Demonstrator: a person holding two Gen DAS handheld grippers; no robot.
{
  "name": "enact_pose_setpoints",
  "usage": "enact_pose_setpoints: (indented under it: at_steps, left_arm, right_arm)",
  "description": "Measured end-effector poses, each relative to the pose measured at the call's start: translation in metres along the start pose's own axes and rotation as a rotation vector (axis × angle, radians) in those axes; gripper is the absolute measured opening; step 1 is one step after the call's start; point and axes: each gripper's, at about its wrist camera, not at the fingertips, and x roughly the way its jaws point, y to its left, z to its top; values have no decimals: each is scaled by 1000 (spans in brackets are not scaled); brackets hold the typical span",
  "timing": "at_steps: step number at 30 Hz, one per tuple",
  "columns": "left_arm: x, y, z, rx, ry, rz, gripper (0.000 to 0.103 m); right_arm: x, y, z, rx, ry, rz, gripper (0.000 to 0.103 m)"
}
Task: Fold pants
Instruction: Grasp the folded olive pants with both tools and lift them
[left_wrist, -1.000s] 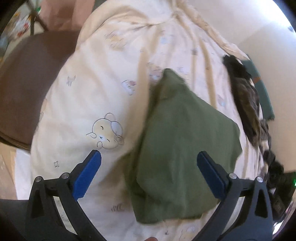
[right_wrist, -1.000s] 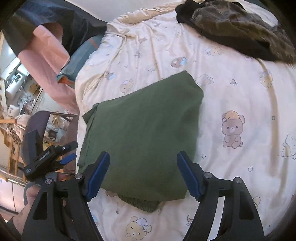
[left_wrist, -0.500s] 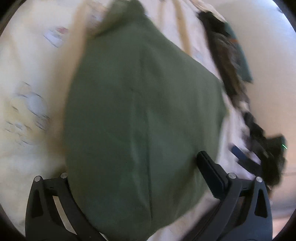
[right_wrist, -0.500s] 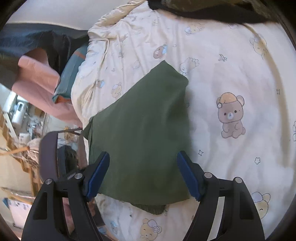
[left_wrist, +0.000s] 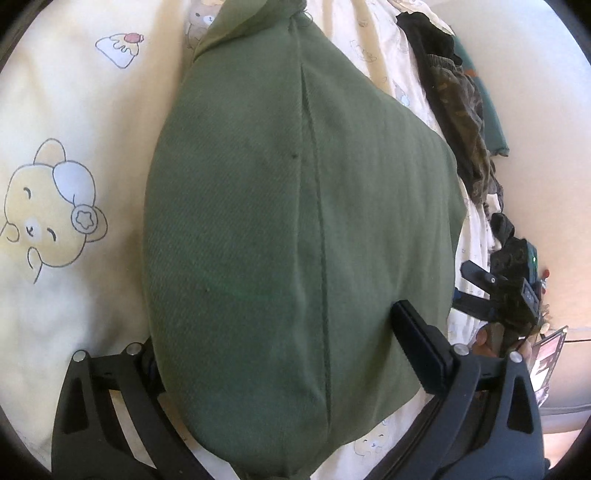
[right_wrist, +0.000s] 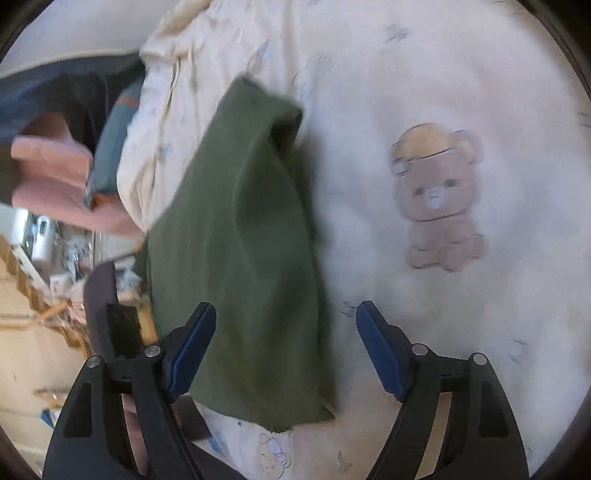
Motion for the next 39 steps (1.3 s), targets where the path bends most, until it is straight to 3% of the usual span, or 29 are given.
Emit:
enact_pose_setpoints:
  at_steps: [8,12,14,18,20,23,25,26,28,32,34,36,39]
  left_arm:
    - [4,4,2,15,9,19,99]
    - [2,9,2,8,15,1,99]
    - [2,11,3,2,16,-8,99]
    - [3,10,2,11,16,0,98]
    - [2,9,2,14,13,1,96]
    - [-1,7,-2,27,7,-12,77]
    - [-6,2,-6,39,11,-13,59]
    - [-10,0,-9,48,11,-16,55]
    - [-16,-3,-14,62,4,-12,51]
    - [-15,-2,-15,61,-4,-5,44]
    - [-22,-4,-16,49,-20,-19,33]
    - [-37,-14,-19,73,-53,-55,22]
    - [-64,-35,-27,111,-110,-104,18]
  right_arm:
    - [31,8,11,-77,23,33,85]
    - [47,10,-8,-72,218,192,85]
    - [46,23,-17,-138,244,210,86]
    - [60,13,-5,-92,181,133,85]
    - [65,2,-1,-35,118,147,85]
    - [69,15,-15,-122,109,132,87]
    - [75,25,-29,-155,203,180,81]
    - [74,31,-36,-177,218,185,80]
    - [65,38,-40,-225,165,151,68]
    - [74,18,-30,-126,113,96,54]
    - [65,30,-35,-161,75,83,36]
    - [46,42,-41,-192,21,92,30]
    - [16,56,-51,-203,-49,133,29]
